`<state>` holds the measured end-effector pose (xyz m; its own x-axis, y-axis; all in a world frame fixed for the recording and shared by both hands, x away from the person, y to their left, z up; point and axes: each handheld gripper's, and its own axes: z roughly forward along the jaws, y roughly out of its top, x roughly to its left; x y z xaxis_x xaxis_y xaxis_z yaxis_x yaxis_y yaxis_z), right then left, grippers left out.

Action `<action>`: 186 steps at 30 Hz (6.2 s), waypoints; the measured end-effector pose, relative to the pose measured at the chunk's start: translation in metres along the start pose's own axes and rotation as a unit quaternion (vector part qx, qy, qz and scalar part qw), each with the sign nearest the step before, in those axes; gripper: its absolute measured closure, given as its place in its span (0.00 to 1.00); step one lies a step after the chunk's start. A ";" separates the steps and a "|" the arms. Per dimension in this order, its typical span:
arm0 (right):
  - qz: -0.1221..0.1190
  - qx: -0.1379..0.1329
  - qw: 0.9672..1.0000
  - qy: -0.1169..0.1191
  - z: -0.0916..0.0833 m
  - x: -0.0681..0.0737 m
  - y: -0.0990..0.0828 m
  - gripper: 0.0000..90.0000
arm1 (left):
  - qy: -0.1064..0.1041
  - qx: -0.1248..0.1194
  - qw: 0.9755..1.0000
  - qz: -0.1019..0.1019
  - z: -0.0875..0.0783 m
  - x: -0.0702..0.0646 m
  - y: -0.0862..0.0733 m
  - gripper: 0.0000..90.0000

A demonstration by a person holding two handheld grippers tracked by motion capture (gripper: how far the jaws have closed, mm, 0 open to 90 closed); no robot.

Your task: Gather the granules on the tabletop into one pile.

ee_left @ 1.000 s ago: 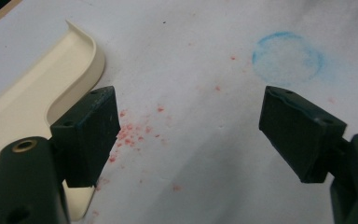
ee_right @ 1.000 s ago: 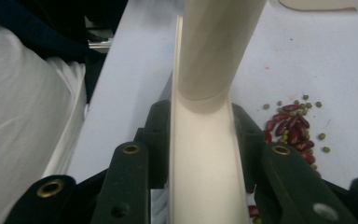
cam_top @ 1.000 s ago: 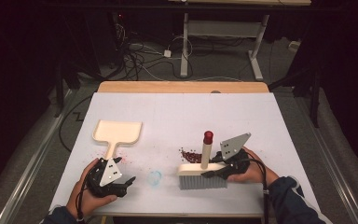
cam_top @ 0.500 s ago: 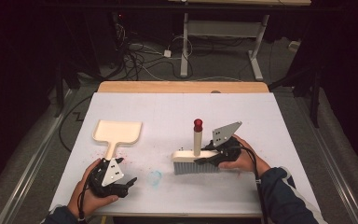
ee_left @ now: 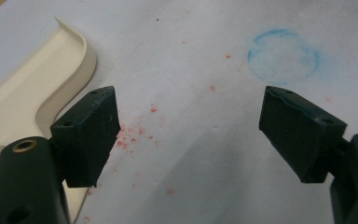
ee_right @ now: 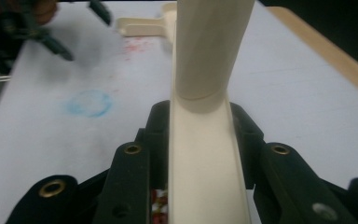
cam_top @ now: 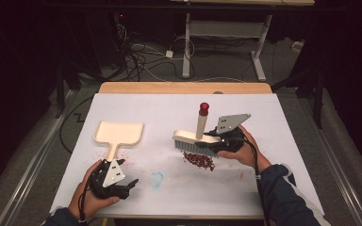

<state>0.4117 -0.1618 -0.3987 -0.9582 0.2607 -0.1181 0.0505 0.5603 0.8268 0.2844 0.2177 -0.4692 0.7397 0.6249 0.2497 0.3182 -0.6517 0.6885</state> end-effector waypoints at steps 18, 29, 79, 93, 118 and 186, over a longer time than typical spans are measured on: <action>-0.043 0.018 0.998 -0.034 0.049 -0.012 -0.017 0.75 | -0.003 0.007 1.000 0.003 0.003 -0.001 0.000 0.22; -0.086 0.012 0.996 0.016 0.028 0.010 -0.030 0.75 | -0.005 0.012 1.000 0.007 0.004 -0.002 0.000 0.22; 0.338 -0.028 0.923 -0.180 0.015 0.070 -0.040 0.75 | 0.000 0.020 1.000 0.023 0.000 -0.007 -0.001 0.22; 0.260 -0.058 0.940 -0.214 -0.025 0.079 -0.024 0.75 | -0.002 0.022 0.999 0.025 0.000 -0.007 -0.001 0.22; 0.145 0.046 0.934 -0.323 0.023 0.091 -0.021 0.75 | -0.004 0.026 0.999 0.028 0.002 -0.008 0.000 0.22; 0.084 0.041 0.990 -0.102 -0.130 0.047 -0.047 0.75 | 0.007 0.011 0.999 0.046 0.007 0.003 0.013 0.22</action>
<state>0.3281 -0.2783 -0.3719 -0.8581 0.5043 -0.0972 0.2356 0.5547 0.7980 0.2950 0.2085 -0.4638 0.7574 0.5685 0.3212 0.2623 -0.7154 0.6476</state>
